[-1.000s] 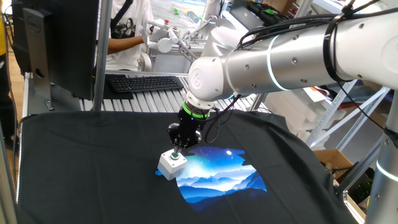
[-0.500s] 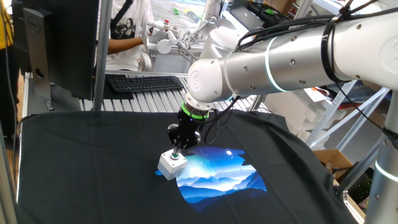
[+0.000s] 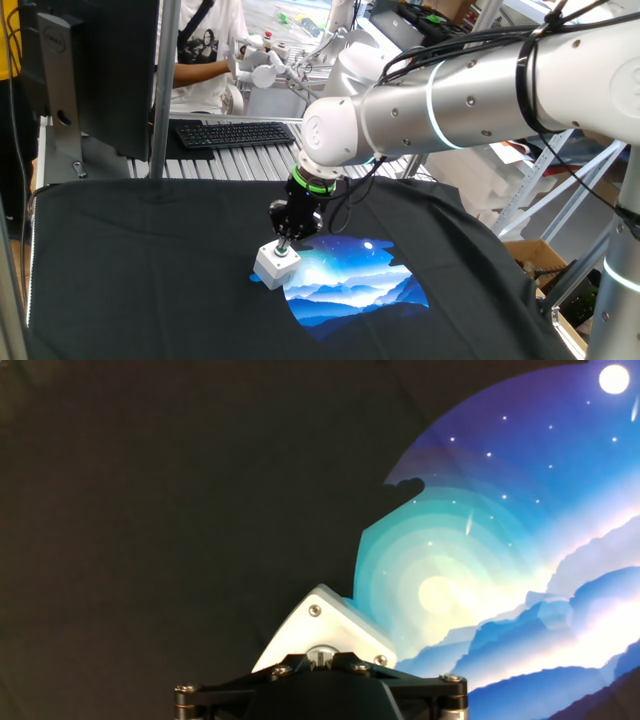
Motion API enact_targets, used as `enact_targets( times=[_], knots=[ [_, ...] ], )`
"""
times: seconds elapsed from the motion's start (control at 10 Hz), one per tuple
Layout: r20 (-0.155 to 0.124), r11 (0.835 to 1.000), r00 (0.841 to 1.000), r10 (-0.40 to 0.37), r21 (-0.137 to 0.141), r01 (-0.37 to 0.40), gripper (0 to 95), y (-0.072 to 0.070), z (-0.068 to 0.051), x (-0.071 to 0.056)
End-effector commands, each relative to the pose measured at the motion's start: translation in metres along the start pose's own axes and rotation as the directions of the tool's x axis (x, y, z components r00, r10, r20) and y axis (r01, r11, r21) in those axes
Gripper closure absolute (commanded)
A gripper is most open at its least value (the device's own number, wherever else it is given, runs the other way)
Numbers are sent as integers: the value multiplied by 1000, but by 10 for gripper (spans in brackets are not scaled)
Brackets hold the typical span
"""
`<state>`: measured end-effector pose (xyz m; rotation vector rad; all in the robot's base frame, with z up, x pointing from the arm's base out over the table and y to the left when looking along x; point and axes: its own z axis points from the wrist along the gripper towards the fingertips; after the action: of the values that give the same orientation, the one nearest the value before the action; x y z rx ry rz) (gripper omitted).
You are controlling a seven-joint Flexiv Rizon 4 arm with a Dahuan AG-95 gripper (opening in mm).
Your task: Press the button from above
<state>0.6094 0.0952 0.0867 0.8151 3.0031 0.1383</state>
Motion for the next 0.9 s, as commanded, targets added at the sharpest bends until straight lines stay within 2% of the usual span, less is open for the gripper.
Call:
enact_targets(
  times=[0.1,0.5,0.7,0.9],
  knots=[
    [2,1000,1000,2,0,-2,950,-1,1,-1],
    [-2,1000,1000,0,-1,0,950,-1,2,-1],
    [7,1000,1000,-2,19,2,950,-1,3,0],
    [6,1000,1000,-5,26,5,950,-1,5,0]
  ],
)
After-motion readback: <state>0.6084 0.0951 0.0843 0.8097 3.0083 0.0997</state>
